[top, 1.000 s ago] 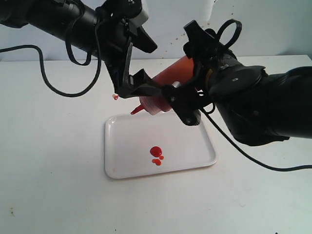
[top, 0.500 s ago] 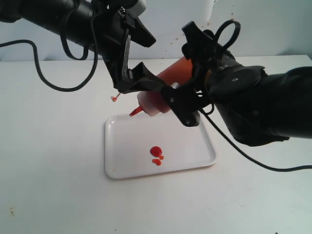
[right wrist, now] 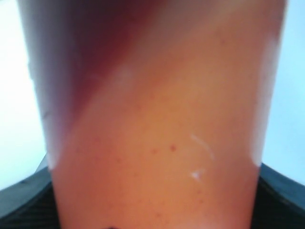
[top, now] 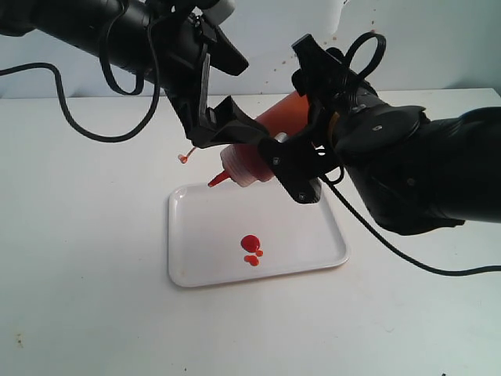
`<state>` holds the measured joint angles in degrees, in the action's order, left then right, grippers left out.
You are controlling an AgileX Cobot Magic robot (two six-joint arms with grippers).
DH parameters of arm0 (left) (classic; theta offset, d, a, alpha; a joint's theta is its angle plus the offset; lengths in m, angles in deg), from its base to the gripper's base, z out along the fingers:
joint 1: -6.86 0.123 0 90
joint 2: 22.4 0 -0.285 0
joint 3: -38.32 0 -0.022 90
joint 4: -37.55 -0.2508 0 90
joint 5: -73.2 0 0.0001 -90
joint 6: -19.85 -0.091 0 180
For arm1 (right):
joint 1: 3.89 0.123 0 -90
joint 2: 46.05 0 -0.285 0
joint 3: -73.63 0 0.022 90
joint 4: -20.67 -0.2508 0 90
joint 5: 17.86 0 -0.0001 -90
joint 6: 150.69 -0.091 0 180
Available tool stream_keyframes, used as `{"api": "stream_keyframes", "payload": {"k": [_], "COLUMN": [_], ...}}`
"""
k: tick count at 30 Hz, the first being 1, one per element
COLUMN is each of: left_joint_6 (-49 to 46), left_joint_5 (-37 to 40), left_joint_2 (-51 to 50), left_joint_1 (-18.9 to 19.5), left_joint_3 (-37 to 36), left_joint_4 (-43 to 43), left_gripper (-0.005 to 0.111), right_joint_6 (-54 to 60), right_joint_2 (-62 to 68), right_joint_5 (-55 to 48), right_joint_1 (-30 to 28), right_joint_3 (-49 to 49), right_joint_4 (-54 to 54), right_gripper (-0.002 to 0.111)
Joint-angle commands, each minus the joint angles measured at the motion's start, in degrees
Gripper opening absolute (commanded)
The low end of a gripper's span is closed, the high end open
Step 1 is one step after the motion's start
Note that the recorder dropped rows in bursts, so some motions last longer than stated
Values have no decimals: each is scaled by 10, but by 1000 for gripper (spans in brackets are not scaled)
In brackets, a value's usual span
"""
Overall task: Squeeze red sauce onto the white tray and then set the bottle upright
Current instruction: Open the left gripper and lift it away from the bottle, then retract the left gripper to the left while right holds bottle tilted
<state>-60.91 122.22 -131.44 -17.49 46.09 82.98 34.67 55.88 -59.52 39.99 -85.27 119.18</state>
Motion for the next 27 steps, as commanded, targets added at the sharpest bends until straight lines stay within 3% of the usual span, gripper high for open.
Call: {"api": "stream_keyframes", "payload": {"k": [1, 18, 23, 27], "left_joint_6": [11, 33, 64, 88], "left_joint_5": [-8, -25, -27, -27], "left_joint_2": [5, 47, 58, 58], "left_joint_1": [-2, -2, -2, -2], "left_joint_3": [0, 0, 0, 0], "left_joint_4": [6, 2, -40, -77], "left_gripper": [105, 105, 104, 89], "right_joint_6": [-7, -9, -12, -12], "right_joint_2": [-6, -6, -6, -6], "right_joint_5": [-10, -10, -12, -12], "right_joint_1": [-4, -4, -4, -4], "right_joint_3": [-7, -7, -7, -7], "right_joint_4": [14, 14, 14, 14], "right_gripper": [0, 0, 0, 0]}}
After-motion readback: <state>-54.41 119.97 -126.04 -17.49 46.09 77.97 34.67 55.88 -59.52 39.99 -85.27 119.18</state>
